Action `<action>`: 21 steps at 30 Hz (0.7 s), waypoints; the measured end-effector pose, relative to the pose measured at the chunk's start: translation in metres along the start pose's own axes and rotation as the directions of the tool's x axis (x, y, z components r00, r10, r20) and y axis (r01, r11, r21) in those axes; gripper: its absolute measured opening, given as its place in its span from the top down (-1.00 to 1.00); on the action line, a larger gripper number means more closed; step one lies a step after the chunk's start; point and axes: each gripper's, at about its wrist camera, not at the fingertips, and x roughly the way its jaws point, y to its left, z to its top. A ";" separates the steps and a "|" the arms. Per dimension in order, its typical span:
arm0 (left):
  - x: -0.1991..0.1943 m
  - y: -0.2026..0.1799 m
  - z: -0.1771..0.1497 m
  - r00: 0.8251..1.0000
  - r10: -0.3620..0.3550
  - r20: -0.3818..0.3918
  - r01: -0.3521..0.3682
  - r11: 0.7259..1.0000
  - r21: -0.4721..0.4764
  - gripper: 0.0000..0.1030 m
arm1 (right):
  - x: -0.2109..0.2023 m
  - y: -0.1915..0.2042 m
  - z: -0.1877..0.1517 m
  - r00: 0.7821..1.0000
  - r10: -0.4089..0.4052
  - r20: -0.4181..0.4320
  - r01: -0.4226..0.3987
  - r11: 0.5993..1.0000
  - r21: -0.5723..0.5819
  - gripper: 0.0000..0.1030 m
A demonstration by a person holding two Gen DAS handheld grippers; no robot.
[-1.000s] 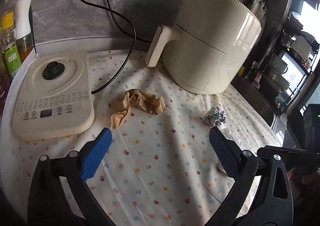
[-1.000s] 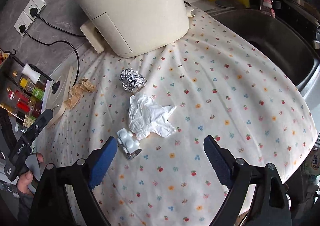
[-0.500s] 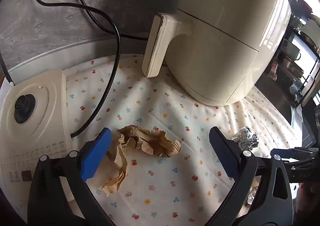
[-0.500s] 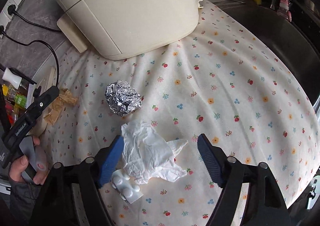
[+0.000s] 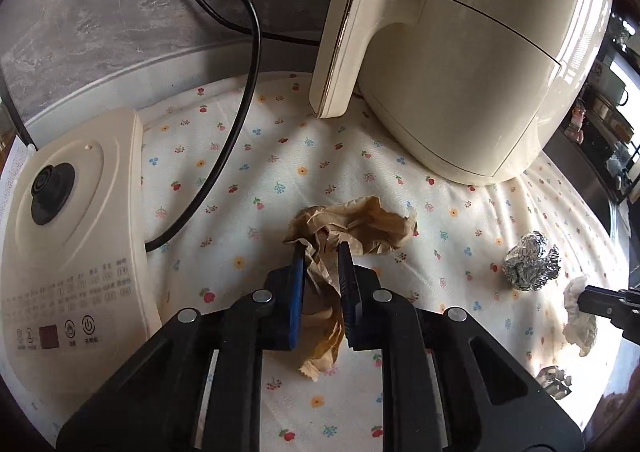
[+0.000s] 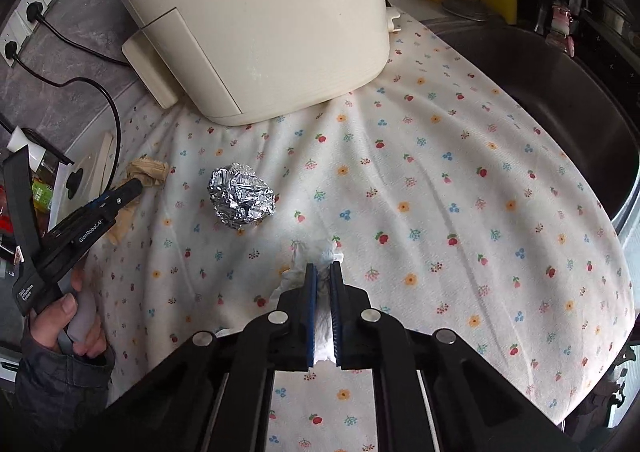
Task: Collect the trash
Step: 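Grasp the crumpled brown paper with the left tool while the right tool grasps the white tissue, then carry both items to the white bin and open both tools over it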
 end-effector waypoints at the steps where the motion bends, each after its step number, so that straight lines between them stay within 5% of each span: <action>1: -0.006 0.000 -0.001 1.000 -0.002 0.009 0.002 1.000 0.005 0.80 | -0.005 -0.002 -0.002 1.000 0.004 0.010 -0.004 1.000 0.006 0.86; 14: -0.101 -0.033 -0.038 0.980 -0.128 0.154 0.130 0.991 -0.003 0.81 | -0.064 -0.016 -0.039 0.991 0.049 0.123 -0.049 0.999 -0.001 0.87; 21: -0.116 -0.065 -0.054 0.971 -0.169 0.168 0.167 0.986 0.027 0.81 | -0.095 -0.044 -0.067 0.986 0.066 0.151 -0.070 0.997 0.020 0.87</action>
